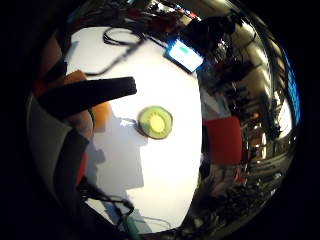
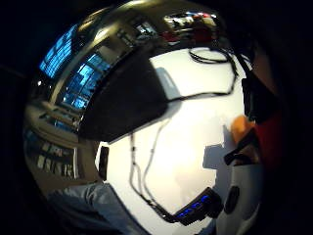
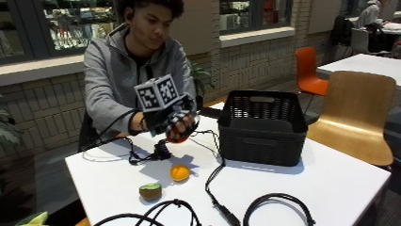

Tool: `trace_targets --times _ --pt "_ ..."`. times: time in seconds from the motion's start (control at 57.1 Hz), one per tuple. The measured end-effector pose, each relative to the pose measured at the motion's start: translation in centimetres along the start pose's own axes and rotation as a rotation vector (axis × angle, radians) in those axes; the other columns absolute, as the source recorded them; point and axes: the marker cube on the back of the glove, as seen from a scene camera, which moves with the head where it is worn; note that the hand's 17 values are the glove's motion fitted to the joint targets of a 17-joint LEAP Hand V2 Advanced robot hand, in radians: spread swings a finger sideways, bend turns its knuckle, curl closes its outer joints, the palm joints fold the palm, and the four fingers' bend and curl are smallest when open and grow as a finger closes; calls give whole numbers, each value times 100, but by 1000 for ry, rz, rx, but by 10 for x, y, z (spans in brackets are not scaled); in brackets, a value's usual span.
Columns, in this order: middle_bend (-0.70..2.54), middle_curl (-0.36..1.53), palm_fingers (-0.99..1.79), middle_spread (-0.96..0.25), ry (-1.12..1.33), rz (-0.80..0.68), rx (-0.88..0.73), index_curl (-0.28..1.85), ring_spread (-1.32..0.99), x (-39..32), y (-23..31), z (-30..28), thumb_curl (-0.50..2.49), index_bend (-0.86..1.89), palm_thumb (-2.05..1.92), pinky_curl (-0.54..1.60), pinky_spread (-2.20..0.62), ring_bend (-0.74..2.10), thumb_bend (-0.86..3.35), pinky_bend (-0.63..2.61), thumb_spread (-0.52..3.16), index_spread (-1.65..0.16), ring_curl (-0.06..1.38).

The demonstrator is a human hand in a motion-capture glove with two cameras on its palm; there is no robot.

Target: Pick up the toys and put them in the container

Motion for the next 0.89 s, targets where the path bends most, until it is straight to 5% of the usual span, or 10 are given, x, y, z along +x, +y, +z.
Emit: trace_targets --times 0.228,0.631,0.666,0.701,0.893 --pt "93 97 38 -34 -145 -251 29 86 -44 -118 -63 -55 97 95 70 66 -36 129 36 135 93 -30 76" --pt "83 99 -1 -30 65 -322 -97 98 -38 -195 -119 -28 102 83 62 67 -31 121 28 143 96 -29 77" --pt "75 95 -17 -27 116 -322 -125 95 -35 -189 -118 -25 97 80 53 65 -28 106 25 139 107 -29 72" --pt "53 86 -65 -20 133 -335 -138 86 -27 -184 -116 -25 87 64 31 62 -18 77 11 136 111 -29 66" --pt "13 63 -40 -3 82 -286 -110 65 -12 -133 -95 -38 66 24 12 48 -3 24 -3 103 119 -32 46"
